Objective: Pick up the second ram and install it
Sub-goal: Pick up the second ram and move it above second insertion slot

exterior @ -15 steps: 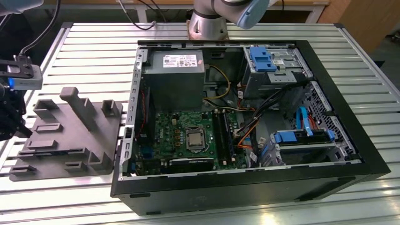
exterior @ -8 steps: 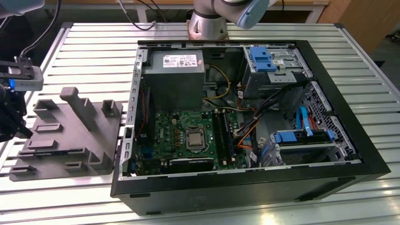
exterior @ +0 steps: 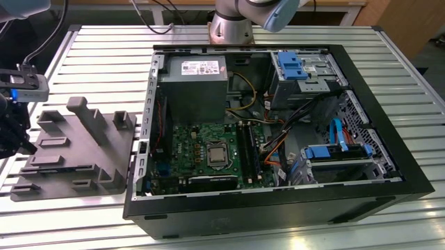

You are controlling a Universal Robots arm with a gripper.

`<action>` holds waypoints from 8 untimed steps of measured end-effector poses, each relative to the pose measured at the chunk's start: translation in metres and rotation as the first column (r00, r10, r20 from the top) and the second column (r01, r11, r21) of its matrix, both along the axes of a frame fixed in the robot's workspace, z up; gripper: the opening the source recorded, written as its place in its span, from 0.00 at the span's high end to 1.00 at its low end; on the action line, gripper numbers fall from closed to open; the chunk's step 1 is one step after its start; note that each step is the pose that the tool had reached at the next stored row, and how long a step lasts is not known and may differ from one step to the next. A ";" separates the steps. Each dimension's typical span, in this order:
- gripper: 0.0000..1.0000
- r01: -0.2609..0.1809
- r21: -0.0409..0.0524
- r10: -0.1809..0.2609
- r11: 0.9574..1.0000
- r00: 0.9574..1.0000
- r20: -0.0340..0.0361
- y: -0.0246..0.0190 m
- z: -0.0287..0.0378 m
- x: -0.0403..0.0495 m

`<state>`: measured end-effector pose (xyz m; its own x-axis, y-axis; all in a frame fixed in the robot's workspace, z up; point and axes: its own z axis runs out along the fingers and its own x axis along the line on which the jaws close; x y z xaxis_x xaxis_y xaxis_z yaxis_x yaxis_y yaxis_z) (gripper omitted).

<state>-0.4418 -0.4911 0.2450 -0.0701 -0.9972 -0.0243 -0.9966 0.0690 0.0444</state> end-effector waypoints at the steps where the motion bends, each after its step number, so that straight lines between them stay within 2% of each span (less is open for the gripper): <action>1: 0.89 0.000 0.000 0.000 1.000 1.000 0.000 0.0000 -0.0003 0.0000; 8: 0.89 -0.002 0.000 0.002 1.000 1.000 0.000 -0.0004 -0.0026 0.0000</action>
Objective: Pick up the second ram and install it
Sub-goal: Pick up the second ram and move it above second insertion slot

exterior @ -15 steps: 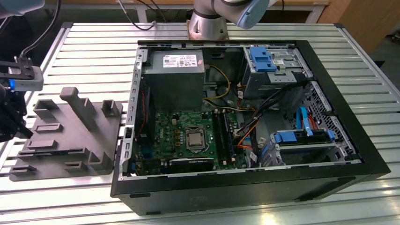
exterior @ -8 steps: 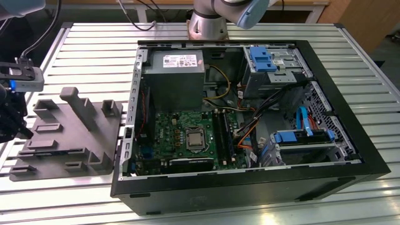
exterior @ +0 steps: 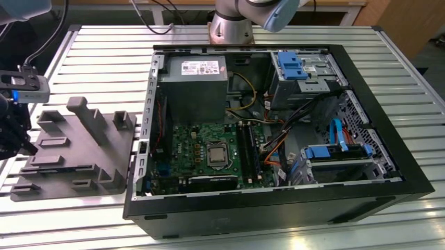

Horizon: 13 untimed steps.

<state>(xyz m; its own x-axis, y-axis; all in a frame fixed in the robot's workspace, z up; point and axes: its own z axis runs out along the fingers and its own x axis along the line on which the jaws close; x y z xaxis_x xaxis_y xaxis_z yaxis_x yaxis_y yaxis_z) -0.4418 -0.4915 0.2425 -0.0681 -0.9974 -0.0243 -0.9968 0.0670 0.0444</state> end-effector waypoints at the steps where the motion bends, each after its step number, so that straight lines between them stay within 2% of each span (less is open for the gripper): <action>1: 0.89 0.000 0.000 0.000 1.000 1.000 0.000 -0.0001 -0.0004 0.0000; 13: 0.89 -0.003 0.000 0.003 1.000 1.000 0.000 -0.0019 -0.0041 0.0014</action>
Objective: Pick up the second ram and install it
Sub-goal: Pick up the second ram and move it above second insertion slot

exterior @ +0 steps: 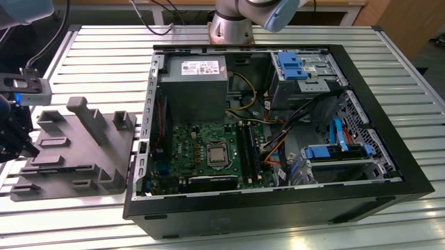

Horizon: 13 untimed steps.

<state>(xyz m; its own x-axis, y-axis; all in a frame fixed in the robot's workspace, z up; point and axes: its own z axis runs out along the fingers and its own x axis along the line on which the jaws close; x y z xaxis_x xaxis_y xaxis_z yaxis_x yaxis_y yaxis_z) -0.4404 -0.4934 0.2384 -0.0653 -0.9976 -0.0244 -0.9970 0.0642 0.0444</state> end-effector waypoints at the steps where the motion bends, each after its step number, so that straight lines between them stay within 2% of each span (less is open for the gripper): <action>1: 0.89 0.000 0.000 0.000 1.000 1.000 0.000 -0.0001 -0.0003 0.0001; 13: 0.89 -0.002 0.000 0.002 1.000 1.000 0.000 -0.0011 -0.0029 0.0011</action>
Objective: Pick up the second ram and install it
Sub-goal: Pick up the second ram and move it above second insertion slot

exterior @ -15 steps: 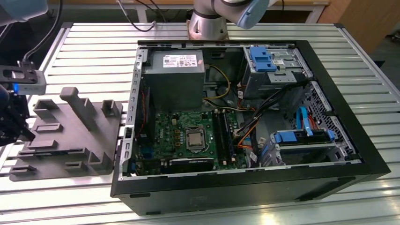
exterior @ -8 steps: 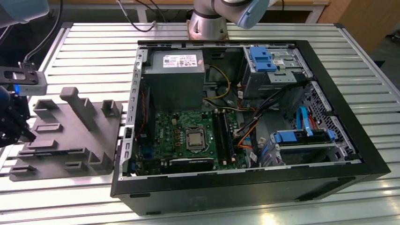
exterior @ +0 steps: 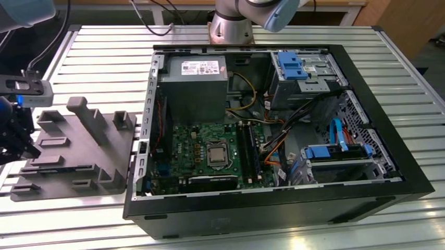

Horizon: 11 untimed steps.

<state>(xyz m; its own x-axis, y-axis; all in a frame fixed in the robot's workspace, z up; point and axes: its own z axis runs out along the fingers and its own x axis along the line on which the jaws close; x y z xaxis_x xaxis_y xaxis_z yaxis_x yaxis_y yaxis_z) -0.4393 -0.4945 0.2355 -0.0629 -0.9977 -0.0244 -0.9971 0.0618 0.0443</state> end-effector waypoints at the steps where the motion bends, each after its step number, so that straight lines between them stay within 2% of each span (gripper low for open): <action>1: 0.89 0.000 0.000 0.000 1.000 1.000 0.000 0.0000 -0.0003 0.0000; 11: 0.89 -0.002 0.000 0.002 1.000 1.000 0.000 -0.0006 -0.0025 0.0006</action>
